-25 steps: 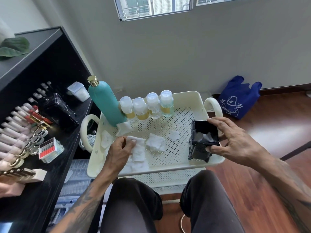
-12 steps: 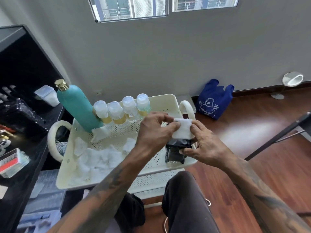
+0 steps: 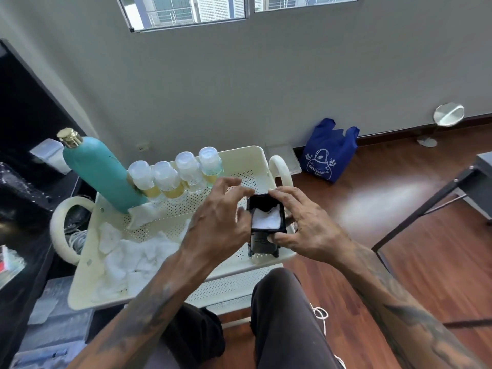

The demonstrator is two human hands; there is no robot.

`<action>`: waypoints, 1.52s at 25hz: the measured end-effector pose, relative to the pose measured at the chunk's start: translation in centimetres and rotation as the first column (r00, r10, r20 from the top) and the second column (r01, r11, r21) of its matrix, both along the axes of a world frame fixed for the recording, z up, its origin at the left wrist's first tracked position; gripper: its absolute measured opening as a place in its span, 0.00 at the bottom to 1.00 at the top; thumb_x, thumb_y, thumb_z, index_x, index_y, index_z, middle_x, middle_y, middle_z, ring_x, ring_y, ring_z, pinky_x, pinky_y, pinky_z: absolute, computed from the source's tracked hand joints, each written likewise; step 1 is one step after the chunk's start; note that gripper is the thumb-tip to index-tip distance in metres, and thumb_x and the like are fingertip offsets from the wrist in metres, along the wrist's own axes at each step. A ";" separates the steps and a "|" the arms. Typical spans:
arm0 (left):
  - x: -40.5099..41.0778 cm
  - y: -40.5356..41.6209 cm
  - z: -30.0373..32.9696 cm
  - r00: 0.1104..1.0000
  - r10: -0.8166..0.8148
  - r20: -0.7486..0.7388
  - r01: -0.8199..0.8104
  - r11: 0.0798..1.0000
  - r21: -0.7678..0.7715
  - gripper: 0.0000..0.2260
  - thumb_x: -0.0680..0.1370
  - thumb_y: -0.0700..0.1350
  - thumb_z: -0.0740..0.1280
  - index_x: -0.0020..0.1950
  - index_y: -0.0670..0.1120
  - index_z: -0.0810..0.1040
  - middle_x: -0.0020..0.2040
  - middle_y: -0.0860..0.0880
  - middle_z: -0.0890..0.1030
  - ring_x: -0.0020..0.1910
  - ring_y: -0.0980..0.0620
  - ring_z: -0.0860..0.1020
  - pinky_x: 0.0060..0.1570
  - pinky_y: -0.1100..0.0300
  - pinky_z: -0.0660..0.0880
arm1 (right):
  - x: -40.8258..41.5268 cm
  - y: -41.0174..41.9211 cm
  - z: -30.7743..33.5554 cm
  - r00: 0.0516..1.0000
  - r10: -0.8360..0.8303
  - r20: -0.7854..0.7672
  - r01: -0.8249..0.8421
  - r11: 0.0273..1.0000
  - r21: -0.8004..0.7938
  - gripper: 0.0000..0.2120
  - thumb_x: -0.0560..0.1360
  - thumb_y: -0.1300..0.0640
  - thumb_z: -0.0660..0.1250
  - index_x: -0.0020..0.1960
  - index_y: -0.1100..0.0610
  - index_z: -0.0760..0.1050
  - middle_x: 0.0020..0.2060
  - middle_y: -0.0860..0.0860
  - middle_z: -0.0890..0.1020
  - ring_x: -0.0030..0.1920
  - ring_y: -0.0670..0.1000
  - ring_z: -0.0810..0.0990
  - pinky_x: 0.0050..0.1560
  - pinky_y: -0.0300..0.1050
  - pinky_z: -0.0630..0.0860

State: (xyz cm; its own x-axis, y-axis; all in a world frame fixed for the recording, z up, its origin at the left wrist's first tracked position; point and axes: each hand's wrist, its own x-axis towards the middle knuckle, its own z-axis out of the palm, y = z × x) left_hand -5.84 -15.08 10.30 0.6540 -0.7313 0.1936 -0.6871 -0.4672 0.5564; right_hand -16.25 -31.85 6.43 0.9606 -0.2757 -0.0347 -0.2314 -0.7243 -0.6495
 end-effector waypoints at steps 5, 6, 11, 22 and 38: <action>-0.6 -1.4 1.9 0.936 -0.323 -0.137 0.335 0.707 0.623 0.26 0.70 0.49 0.58 0.69 0.54 0.73 0.67 0.53 0.77 0.62 0.51 0.77 0.61 0.53 0.75 | 0.0 0.1 0.2 1.000 0.000 0.006 0.000 1.000 0.000 0.40 0.67 0.51 0.74 0.74 0.43 0.60 0.69 0.36 0.62 0.59 0.45 0.74 0.62 0.44 0.72; -0.5 -2.3 2.0 0.930 -0.320 -0.181 0.352 0.628 0.694 0.21 0.73 0.48 0.60 0.65 0.53 0.75 0.61 0.51 0.80 0.53 0.52 0.82 0.51 0.56 0.79 | 0.1 0.2 0.3 1.000 0.004 -0.004 -0.004 1.000 -0.003 0.40 0.67 0.52 0.74 0.74 0.44 0.60 0.70 0.37 0.62 0.58 0.45 0.75 0.62 0.45 0.73; -0.2 -4.8 3.2 0.910 -0.397 -0.117 0.333 0.534 0.777 0.07 0.77 0.46 0.67 0.40 0.46 0.76 0.32 0.52 0.74 0.20 0.59 0.73 0.15 0.66 0.65 | -0.1 0.7 1.3 0.999 -0.025 -0.031 0.025 1.000 -0.004 0.41 0.66 0.58 0.77 0.74 0.47 0.63 0.70 0.41 0.65 0.53 0.48 0.79 0.56 0.53 0.77; 7.5 15.5 -9.9 0.905 0.311 -0.290 -0.211 0.921 0.328 0.10 0.76 0.44 0.67 0.55 0.48 0.84 0.53 0.51 0.79 0.52 0.53 0.79 0.52 0.64 0.73 | 0.3 5.5 7.5 0.977 -0.035 0.208 0.118 0.909 -0.401 0.25 0.72 0.35 0.65 0.67 0.37 0.67 0.63 0.36 0.68 0.49 0.38 0.78 0.42 0.43 0.78; 7.9 14.7 -13.0 0.888 0.408 -0.211 -0.371 0.909 0.191 0.15 0.78 0.53 0.60 0.52 0.46 0.81 0.51 0.48 0.77 0.51 0.50 0.77 0.52 0.54 0.77 | 15.1 12.6 -5.9 0.966 -0.026 -0.256 0.030 1.000 0.009 0.12 0.79 0.56 0.64 0.60 0.56 0.79 0.55 0.53 0.82 0.49 0.52 0.81 0.55 0.49 0.79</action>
State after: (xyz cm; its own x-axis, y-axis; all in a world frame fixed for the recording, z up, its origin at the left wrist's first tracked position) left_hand 2.04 -0.40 -2.72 0.9049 -0.4156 -0.0922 -0.2868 -0.7552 0.5894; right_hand -1.18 -19.22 0.56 0.9113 -0.3003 -0.2815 -0.4108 -0.7072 -0.5754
